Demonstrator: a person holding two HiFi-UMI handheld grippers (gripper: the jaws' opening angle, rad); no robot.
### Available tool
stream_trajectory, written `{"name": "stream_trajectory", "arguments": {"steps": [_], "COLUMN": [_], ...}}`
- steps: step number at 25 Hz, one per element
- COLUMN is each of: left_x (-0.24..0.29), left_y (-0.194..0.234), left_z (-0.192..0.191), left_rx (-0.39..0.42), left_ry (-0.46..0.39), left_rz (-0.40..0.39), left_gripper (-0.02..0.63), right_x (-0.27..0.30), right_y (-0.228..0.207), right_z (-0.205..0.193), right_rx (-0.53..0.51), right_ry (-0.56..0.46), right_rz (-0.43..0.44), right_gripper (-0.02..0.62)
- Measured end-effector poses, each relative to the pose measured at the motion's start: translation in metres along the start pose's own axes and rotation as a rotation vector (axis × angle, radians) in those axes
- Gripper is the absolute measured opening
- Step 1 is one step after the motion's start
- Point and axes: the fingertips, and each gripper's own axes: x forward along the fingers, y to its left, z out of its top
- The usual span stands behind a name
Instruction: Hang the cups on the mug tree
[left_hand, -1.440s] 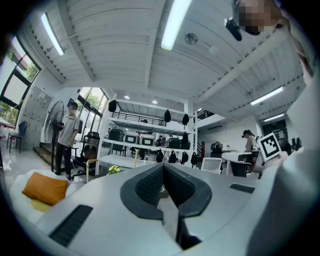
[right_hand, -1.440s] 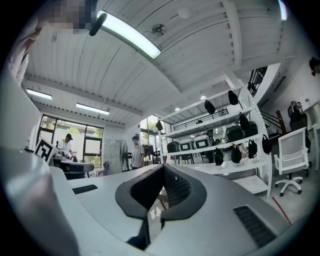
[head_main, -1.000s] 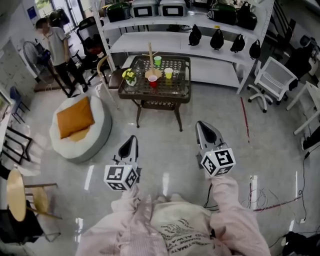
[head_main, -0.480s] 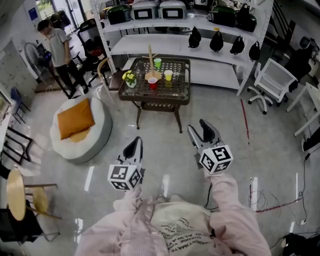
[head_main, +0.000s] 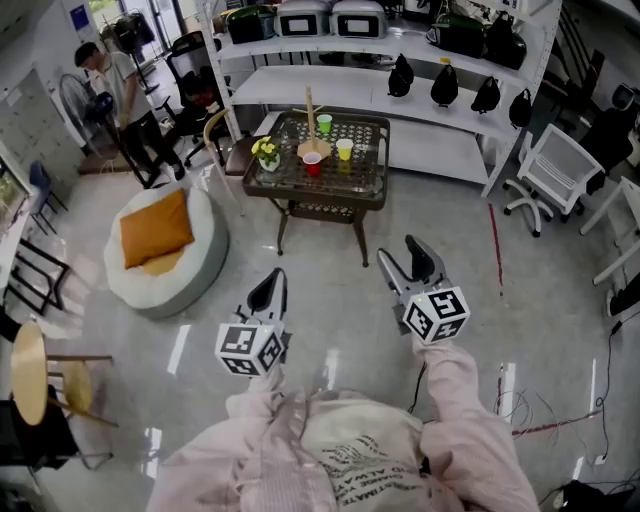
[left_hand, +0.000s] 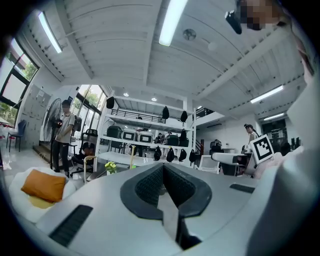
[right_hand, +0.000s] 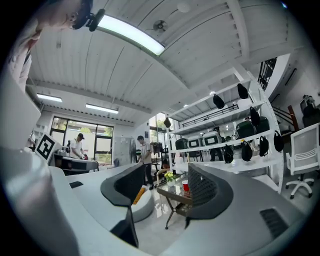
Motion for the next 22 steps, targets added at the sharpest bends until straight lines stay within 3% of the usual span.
{"name": "stream_trajectory", "arguments": {"steps": [14, 22], "left_x": [0.029, 0.099], "left_y": [0.025, 0.067], "left_z": [-0.012, -0.022], "left_rx": [-0.032, -0.06], "left_ry": [0.011, 0.042], "left_rz": [0.058, 0.054], "left_gripper": [-0.002, -0.002], "right_x": [0.047, 0.114], "right_y": [-0.019, -0.052], "right_z": [-0.014, -0.042], "right_rx": [0.042, 0.083], "right_ry": [0.015, 0.058], "right_rz": [0.062, 0.059], "right_gripper": [0.242, 0.242]}}
